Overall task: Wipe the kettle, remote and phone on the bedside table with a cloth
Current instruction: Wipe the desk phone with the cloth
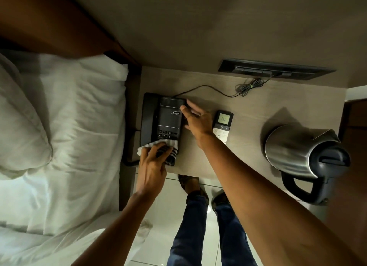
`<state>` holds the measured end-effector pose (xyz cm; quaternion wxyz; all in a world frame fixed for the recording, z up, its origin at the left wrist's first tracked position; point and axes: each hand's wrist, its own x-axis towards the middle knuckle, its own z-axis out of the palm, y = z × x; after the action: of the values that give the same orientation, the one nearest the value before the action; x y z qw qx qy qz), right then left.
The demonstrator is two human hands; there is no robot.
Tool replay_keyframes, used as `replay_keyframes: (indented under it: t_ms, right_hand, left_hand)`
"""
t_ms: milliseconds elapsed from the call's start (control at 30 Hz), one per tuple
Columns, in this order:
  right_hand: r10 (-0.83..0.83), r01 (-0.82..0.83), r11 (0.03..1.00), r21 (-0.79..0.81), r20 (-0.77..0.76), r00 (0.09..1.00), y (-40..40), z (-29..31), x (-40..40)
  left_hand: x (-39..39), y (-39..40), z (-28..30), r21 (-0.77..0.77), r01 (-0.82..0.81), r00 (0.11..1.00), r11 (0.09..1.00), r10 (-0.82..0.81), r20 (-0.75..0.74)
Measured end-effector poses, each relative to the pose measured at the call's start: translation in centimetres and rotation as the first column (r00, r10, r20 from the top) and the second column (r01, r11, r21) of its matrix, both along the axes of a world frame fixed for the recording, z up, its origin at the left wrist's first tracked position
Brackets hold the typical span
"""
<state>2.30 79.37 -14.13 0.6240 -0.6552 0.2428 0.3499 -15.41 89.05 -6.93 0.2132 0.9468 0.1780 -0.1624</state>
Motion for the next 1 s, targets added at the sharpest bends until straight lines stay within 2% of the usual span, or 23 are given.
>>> replay_keyframes:
  t_ms: [167,267,433,533,600,700,767,833,900,1000]
  right_hand:
    - [-0.014,0.015,1.0,0.018,-0.034,0.999,-0.1,-0.3,0.0]
    - [-0.005,0.006,1.0,0.031,-0.04,0.999,-0.1,-0.2,0.1]
    - [0.015,-0.015,1.0,0.012,0.003,1.0,-0.1,0.6,0.3]
    - [-0.009,0.01,1.0,0.024,-0.016,1.0,0.0,1.1,0.2]
    - [-0.013,0.013,1.0,0.024,-0.029,1.0,0.0,1.2,0.2]
    - [-0.012,0.013,0.999,0.037,-0.035,0.999,0.0,1.2,0.2]
    - [-0.01,0.011,0.999,0.038,-0.031,0.999,0.0,1.0,0.2]
    - [0.005,-0.005,1.0,0.023,-0.02,1.0,-0.1,0.8,0.2]
    - [-0.002,0.002,1.0,0.027,-0.031,1.0,-0.1,0.8,0.0]
    - [-0.007,0.008,0.999,0.037,-0.032,0.999,0.0,0.8,0.0]
  left_hand:
    - [9.1,1.3,0.0,0.04,-0.061,0.986,0.997,0.054,0.158]
    - [11.6,1.5,-1.2,0.06,-0.027,0.994,0.998,0.021,0.105]
    - [3.5,0.8,-1.7,0.073,0.049,0.999,0.996,-0.049,0.008]
    - [-1.2,0.2,-2.0,0.093,0.089,0.996,0.992,-0.091,0.01]
    - [-3.1,-0.2,-2.0,0.095,0.145,0.989,0.985,-0.14,-0.056]
    - [-3.7,-0.6,-1.1,0.03,0.072,0.992,0.997,-0.068,-0.105]
    - [-1.9,-0.4,-0.4,-0.008,-0.055,0.998,0.998,0.055,-0.026]
    - [1.8,0.4,-0.2,-0.004,-0.108,0.989,0.994,0.108,0.097]
    - [6.1,1.2,-0.5,0.037,-0.078,0.985,0.996,0.071,0.157]
    - [9.2,1.3,-1.2,0.107,0.049,0.991,0.993,-0.062,0.12]
